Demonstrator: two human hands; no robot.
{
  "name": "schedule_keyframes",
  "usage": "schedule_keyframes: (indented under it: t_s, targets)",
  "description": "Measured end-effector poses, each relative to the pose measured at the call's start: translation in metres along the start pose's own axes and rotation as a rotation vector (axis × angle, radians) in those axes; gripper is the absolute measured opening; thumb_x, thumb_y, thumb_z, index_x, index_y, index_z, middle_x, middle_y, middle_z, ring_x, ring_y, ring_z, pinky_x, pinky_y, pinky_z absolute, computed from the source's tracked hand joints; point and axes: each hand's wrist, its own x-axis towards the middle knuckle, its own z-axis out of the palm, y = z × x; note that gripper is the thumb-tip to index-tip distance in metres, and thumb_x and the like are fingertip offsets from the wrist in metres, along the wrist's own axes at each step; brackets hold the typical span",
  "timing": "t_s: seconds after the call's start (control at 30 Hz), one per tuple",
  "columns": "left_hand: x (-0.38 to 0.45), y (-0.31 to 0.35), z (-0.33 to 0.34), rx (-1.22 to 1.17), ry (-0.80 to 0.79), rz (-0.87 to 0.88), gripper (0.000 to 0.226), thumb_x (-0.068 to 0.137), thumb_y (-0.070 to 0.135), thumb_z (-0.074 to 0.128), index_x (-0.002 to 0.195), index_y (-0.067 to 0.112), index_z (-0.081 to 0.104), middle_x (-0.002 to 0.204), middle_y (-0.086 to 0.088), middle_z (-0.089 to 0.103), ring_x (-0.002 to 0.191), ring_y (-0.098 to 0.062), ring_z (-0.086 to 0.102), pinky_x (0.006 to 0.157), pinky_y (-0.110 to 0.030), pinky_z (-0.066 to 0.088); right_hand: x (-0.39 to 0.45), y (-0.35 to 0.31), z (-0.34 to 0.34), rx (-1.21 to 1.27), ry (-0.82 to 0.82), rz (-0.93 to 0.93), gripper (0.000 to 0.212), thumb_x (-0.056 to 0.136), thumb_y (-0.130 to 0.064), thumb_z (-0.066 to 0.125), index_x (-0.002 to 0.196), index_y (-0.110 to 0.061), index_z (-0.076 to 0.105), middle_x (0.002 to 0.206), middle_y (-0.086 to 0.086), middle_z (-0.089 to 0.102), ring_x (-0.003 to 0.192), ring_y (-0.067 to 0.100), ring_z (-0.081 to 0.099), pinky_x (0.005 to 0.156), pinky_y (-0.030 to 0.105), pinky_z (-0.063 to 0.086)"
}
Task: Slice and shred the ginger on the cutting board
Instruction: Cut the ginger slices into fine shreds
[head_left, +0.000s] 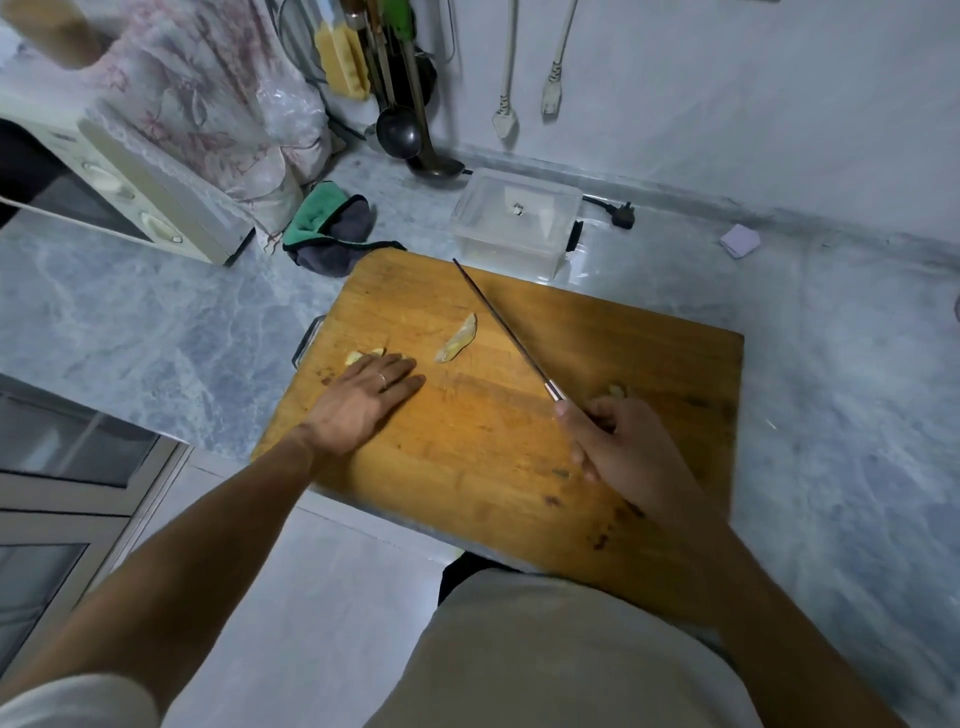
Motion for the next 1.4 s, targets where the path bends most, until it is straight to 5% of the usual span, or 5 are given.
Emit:
schedule_keyframes:
  t_s: [0.27,0.67,0.93,1.17,1.4]
  targets:
    - [0.005,0.026,-0.015,-0.405,0.441,-0.210,0.033,0.101,0.032,0.047,0.116,0.013,0.071,0.119,-0.006,0.067,0.106,-0.024,0.061,0.090,-0.033,0.049,0.009,-0.012,0.021,-0.072,0.055,0.034,0.064,0.098,-0.057,0.048,0.065,-0.005,0.064,0.052,0.008,0.061,0.043,0.007,0.053,0.055,0.018,0.047]
    - [0.072,0.073,-0.039,-0.565,0.232,-0.527,0.027,0.097,0.015,0.056,0.122,0.010,0.063,0.107,-0.009,0.063,0.092,-0.024,0.060,0.079,-0.030,0.049,0.016,-0.019,0.040,-0.051,0.109,0.107,0.068,0.102,-0.057,0.043,0.059,-0.008,0.065,0.051,0.005,0.064,0.044,0.014,0.058,0.053,0.022,0.047]
    - [0.047,0.083,-0.035,-1.590,0.213,-1.023,0.018,0.089,0.008,0.070,0.106,0.008,0.069,0.083,-0.004,0.074,0.070,-0.016,0.068,0.080,-0.032,0.059,0.021,-0.014,0.049,-0.069,0.130,0.106,0.068,0.101,-0.056,0.044,0.068,0.000,0.066,0.056,0.008,0.066,0.046,0.013,0.059,0.053,0.024,0.049]
    - [0.035,0.118,-0.023,-1.094,0.214,-0.981,0.013,0.077,0.030,0.081,0.082,0.019,0.077,0.075,0.004,0.073,0.072,-0.015,0.066,0.071,-0.025,0.051,0.021,-0.001,0.049,-0.100,0.078,0.111,0.066,0.100,-0.060,0.043,0.070,-0.005,0.064,0.061,0.011,0.066,0.051,0.018,0.062,0.072,0.044,0.057]
    - [0.046,0.131,-0.019,-1.306,0.209,-1.202,0.018,0.071,0.029,0.089,0.064,0.020,0.076,0.063,0.002,0.071,0.066,-0.021,0.069,0.078,-0.040,0.060,0.011,0.002,0.035,-0.065,-0.067,0.174,0.055,0.104,-0.055,0.038,0.075,-0.013,0.060,0.066,0.004,0.065,0.049,0.010,0.061,0.050,0.016,0.047]
